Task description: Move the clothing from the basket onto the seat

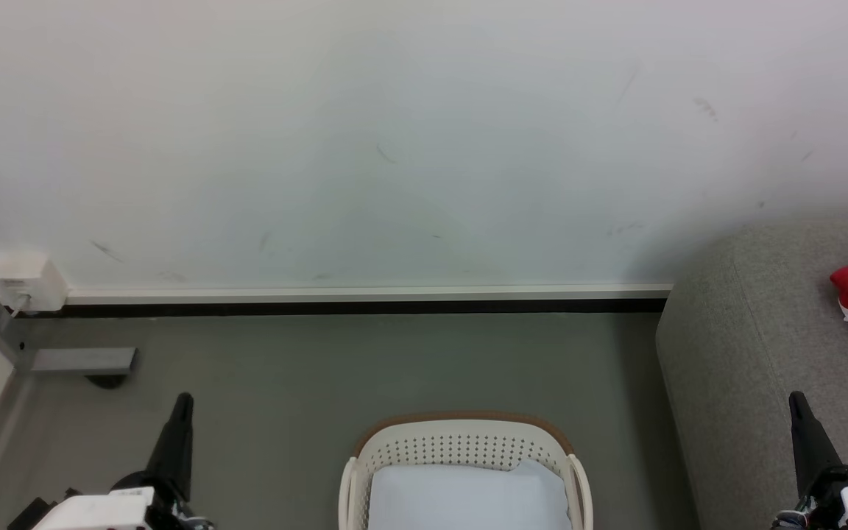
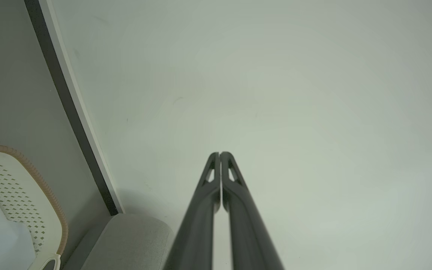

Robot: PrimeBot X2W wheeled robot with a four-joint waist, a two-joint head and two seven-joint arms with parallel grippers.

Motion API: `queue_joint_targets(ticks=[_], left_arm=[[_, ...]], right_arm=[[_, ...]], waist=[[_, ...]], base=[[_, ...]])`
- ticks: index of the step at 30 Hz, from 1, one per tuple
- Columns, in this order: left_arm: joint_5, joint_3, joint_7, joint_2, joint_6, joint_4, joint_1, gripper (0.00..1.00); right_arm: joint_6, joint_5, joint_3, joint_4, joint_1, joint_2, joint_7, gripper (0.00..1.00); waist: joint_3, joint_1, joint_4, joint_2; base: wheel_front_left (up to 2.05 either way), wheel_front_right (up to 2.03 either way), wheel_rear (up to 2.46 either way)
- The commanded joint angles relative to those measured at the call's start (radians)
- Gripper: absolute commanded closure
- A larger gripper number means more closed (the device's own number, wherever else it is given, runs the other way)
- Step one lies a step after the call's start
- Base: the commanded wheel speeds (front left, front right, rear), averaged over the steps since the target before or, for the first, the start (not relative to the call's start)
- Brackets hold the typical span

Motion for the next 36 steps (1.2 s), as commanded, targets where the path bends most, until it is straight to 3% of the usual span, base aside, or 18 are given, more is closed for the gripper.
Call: queue_joint_targets(ticks=[1,36], left_arm=[[-0.014,0.002,0.004,0.007,-0.005,0.000,-0.008,1.00],[-0.014,0.002,0.004,0.007,-0.005,0.000,-0.008,1.00]], right_arm=[[-0.002,-0.004,-0.004,-0.004,-0.013,-0.003,0.003,1.00],[-0.002,-0.006,-0.005,-0.004,-0.013,-0.002,0.004,1.00]], waist=[[0.000,0.0000,0.000,-0.0001],[0.000,0.0000,0.000,-0.0001]], base=[[0.00,0.00,0.00],[0.00,0.00,0.00]])
